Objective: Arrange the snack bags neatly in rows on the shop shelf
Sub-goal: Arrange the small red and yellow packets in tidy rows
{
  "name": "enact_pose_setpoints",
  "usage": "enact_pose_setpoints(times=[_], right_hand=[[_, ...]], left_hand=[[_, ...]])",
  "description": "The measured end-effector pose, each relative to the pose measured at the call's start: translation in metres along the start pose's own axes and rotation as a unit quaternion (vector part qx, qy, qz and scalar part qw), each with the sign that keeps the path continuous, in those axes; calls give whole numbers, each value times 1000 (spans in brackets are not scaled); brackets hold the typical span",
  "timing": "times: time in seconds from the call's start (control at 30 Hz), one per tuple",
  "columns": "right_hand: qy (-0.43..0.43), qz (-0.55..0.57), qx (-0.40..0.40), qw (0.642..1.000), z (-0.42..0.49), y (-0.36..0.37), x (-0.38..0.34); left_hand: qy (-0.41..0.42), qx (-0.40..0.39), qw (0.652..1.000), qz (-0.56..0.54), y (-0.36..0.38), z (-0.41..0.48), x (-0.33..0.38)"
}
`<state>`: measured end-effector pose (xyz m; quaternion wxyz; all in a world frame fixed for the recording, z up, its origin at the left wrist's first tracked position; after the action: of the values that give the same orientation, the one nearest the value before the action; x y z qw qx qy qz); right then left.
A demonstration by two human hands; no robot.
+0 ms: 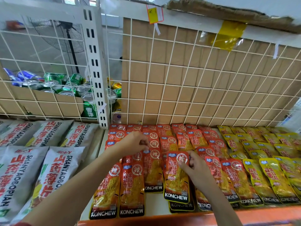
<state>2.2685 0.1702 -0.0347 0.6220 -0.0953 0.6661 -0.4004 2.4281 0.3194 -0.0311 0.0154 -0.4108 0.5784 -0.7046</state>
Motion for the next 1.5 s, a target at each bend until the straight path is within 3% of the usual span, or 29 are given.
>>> enact_pose_setpoints(times=[0.47,0.87,1.33,1.5], right_hand=[[-59,-42,-94,993,-9,47,-49],[-47,-151,-42,986,-8,52,-56],[-15,-131,-36,991,-2,43,-52],[-21,-124,-62,990,-1,48,-51]], left_hand=[[-9,-16,1000,-20,2,-3,-2],[-1,-12,1000,-19,1,-5,3],[-6,13,1000,-27,1,-11,5],[3,91,996,-13,-12,-28,8]])
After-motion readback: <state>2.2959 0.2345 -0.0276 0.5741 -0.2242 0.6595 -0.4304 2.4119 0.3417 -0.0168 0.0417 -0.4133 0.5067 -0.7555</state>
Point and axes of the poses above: each hand's wrist, its own z-axis towards the middle knuckle, its own y-axis out of the palm, x = y × z, the point moved 7 cm from there along z, towards the middle knuckle, and after that the axes turned 1 degree about -y, right-handed, at the moved point
